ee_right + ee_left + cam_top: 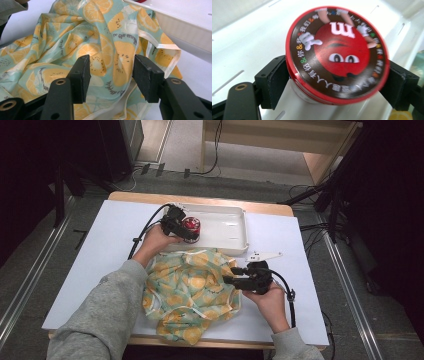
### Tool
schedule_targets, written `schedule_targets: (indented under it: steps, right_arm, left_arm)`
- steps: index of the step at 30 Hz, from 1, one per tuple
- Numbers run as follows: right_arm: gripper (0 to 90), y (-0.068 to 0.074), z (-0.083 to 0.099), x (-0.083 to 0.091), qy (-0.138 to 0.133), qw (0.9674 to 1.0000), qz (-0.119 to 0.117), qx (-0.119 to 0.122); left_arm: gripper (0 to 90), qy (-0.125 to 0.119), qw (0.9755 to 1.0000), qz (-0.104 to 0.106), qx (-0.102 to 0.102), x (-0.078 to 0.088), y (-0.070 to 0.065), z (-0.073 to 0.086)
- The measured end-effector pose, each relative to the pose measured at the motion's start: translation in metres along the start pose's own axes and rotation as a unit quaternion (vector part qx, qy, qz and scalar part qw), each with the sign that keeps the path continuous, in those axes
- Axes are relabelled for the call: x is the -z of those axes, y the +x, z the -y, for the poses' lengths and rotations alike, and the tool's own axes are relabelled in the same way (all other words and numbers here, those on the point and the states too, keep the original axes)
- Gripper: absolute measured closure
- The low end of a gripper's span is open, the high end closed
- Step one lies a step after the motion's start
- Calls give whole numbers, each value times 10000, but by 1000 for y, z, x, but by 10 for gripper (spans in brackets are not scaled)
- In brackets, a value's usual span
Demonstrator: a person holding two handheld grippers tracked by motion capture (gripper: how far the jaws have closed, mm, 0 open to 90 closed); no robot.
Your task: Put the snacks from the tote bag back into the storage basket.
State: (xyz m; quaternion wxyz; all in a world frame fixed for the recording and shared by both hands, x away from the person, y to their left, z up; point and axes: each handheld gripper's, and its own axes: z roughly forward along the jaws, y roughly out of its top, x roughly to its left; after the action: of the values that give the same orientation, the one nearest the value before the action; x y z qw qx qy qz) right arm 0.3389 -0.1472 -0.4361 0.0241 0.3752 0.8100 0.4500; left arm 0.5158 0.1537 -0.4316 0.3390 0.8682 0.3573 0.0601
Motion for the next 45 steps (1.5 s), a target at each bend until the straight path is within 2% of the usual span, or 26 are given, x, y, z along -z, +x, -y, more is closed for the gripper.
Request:
schedule_targets:
  steps: [2,6,10,12,17,20,24,27,29,32,33,36,38,45]
  right_arm:
    - [492,0,0,0,-6,10000,-5,-3]
    - [492,0,0,0,-5,10000,0,-3]
    - [492,1,0,0,-3,10000,0,-4]
    - [492,1,0,0,-6,10000,-2,-9]
    - [492,1,0,0,2,10000,-4,0]
    - [492,1,0,0,2,10000,4,0]
    - [491,1,0,0,-4,10000,2,-3]
    - [491,2,0,0,-5,10000,0,3]
    - [492,2,0,0,-8,10000,-5,8]
    - [492,2,0,0,-6,10000,3,17]
    - [491,2,0,0,-7,10000,3,18]
    - [491,2,0,0,-6,10000,-6,7]
    - [491,2,0,0,-4,10000,7,22]
    - [491,1,0,1,-17,10000,1,4]
  left_arm:
    - [184,-28,10000,-16,-47,4,-1,0]
    - [195,-206,9998,17,47,14,-1,2]
    - [197,-211,9998,7,12,24,-2,2]
    - [202,-237,9997,-16,58,28,-3,2]
    - [239,-321,9992,142,193,39,-3,1]
    - [281,-323,9992,114,198,43,-5,0]
    - [396,-374,9991,-18,201,48,-9,-1]
    - [540,-523,9984,75,194,53,-9,-1]
    - [582,-538,9984,46,171,54,-11,-1]
    - [687,-474,9988,10,101,53,-14,-3]
    - [741,-475,9988,92,85,52,-15,-3]
    - [851,-359,9992,150,57,48,-19,-5]
    - [900,-292,9994,173,18,44,-22,-8]
    - [900,-221,9995,224,35,33,-32,-18]
